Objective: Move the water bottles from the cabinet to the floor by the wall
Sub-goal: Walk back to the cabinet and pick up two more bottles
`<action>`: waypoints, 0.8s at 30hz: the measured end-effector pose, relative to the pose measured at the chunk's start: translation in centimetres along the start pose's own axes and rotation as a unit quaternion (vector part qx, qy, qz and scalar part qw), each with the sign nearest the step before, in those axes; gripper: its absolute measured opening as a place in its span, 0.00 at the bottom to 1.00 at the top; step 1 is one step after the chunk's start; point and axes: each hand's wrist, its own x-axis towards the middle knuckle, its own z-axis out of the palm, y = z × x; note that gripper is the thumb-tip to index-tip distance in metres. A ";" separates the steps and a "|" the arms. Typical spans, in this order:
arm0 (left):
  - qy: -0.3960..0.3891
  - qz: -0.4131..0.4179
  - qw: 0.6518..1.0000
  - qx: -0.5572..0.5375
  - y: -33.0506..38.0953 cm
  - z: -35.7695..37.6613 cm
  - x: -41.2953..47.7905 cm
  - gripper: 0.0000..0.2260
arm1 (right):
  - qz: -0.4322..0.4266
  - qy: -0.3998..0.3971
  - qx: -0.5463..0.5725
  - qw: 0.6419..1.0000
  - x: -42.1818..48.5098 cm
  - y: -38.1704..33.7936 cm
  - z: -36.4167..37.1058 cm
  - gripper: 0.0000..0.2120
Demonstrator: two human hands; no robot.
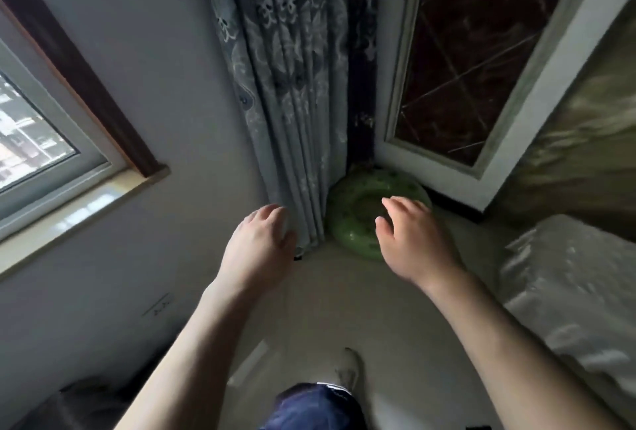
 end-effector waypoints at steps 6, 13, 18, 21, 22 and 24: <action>-0.017 0.068 0.998 -0.008 6.1 2.7 3.9 0.09 | 0.044 -0.010 -0.036 0.998 -0.3 6.0 -2.0 0.20; -0.043 0.093 0.995 -0.006 12.1 7.7 8.4 0.16 | 0.073 -0.037 -0.058 0.995 1.6 14.0 -3.6 0.22; -0.059 0.088 0.994 -0.009 17.0 10.8 11.9 0.20 | 0.078 -0.049 -0.082 0.992 4.0 19.8 -5.6 0.22; -0.073 0.092 0.993 -0.012 20.1 12.3 14.1 0.23 | 0.081 -0.057 -0.095 0.991 5.2 23.1 -6.9 0.20; -0.076 0.095 0.992 -0.013 21.1 12.7 14.7 0.22 | 0.080 -0.056 -0.099 0.990 5.4 24.2 -7.2 0.19; -0.082 0.104 0.991 -0.014 23.0 13.3 15.7 0.21 | 0.080 -0.045 -0.106 0.990 5.8 26.2 -7.8 0.18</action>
